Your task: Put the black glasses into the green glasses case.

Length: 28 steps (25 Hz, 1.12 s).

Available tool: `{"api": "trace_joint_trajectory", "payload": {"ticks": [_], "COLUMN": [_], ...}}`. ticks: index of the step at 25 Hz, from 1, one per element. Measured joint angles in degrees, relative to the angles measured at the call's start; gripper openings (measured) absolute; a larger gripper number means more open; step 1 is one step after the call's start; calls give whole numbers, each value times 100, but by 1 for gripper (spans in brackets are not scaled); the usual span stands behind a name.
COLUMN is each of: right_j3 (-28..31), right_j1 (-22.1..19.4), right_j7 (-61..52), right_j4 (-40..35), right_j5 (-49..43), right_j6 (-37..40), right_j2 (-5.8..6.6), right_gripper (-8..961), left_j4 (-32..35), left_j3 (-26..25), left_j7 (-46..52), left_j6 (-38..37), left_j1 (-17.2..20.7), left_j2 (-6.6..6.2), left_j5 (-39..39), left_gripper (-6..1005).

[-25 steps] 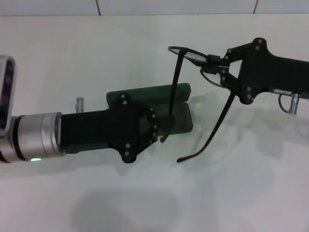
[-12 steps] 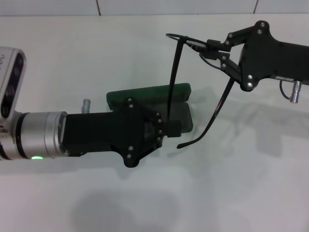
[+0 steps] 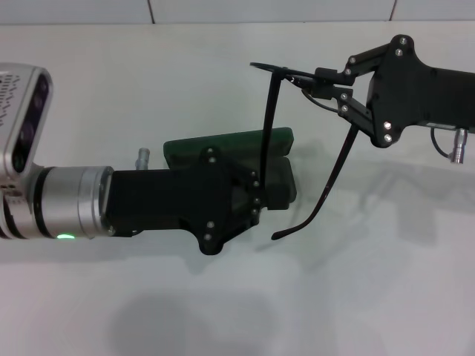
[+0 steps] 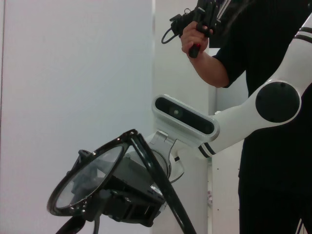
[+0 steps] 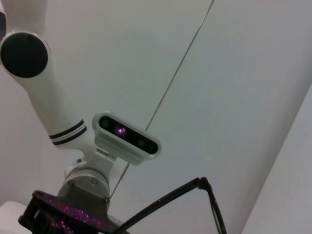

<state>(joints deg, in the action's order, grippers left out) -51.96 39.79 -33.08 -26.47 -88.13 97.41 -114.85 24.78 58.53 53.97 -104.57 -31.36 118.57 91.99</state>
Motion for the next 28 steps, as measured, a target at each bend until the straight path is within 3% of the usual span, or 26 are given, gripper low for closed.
{"api": "trace_joint_trajectory", "payload": {"ticks": [28], "right_j3": [-87], "right_j1": [129], "right_j7": [91], "right_j4": [42], "right_j5": [68], "right_j6": [415], "right_j2": [-98], "right_gripper": [58], "left_j4": [-194], "left_j3": [-66], "left_j7": [117], "left_j6": [169], "left_j1": [-306], "left_j2": [92], "left_j5": [-55], "left_gripper": [28]}}
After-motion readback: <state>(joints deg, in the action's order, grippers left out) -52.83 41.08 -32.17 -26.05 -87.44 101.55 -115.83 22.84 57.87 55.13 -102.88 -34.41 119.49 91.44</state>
